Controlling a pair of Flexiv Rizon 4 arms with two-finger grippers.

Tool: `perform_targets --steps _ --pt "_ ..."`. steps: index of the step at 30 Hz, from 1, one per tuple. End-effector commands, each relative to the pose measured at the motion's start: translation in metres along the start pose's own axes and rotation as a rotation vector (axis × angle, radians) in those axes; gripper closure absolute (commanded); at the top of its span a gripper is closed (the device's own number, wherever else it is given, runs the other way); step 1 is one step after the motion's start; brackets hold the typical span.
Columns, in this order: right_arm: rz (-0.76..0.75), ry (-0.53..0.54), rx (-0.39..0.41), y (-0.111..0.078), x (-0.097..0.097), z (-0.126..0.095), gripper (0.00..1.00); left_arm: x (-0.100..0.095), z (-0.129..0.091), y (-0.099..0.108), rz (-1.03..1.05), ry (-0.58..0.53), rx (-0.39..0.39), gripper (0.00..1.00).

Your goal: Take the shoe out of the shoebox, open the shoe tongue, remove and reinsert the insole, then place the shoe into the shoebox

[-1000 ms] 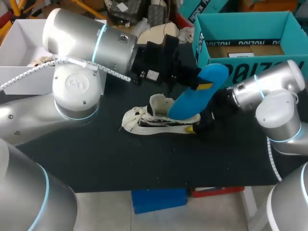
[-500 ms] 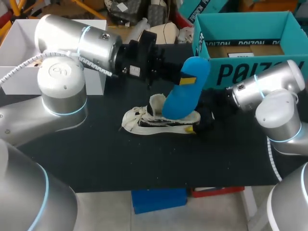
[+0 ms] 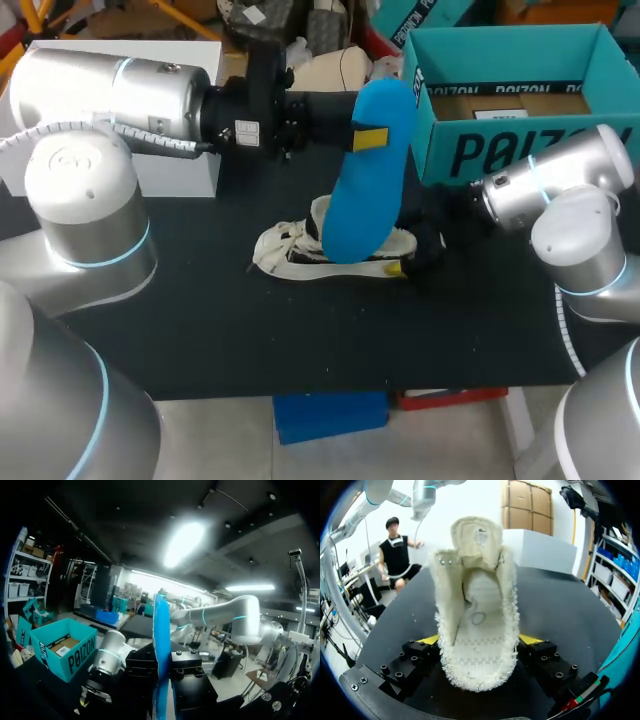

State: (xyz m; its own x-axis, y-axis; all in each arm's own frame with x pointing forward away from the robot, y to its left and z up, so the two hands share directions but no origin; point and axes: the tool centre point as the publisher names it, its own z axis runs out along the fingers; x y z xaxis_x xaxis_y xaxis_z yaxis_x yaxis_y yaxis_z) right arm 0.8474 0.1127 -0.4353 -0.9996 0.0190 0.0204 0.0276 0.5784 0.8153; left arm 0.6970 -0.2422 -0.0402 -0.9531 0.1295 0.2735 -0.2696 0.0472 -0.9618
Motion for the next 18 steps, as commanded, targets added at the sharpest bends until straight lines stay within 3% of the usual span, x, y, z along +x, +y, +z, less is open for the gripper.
perform_targets --steps 1,9,18 --pt "0.001 -0.001 0.003 -0.001 -0.001 0.001 1.00 0.039 -0.011 -0.009 -0.022 -0.086 0.037 1.00" --pt "0.001 -0.001 0.003 -0.001 -0.001 0.001 1.00 0.072 -0.010 -0.041 -0.046 -0.040 0.108 1.00" --pt "0.001 -0.001 0.003 -0.001 -0.001 0.001 1.00 0.104 -0.010 -0.070 0.008 -0.035 0.098 1.00"
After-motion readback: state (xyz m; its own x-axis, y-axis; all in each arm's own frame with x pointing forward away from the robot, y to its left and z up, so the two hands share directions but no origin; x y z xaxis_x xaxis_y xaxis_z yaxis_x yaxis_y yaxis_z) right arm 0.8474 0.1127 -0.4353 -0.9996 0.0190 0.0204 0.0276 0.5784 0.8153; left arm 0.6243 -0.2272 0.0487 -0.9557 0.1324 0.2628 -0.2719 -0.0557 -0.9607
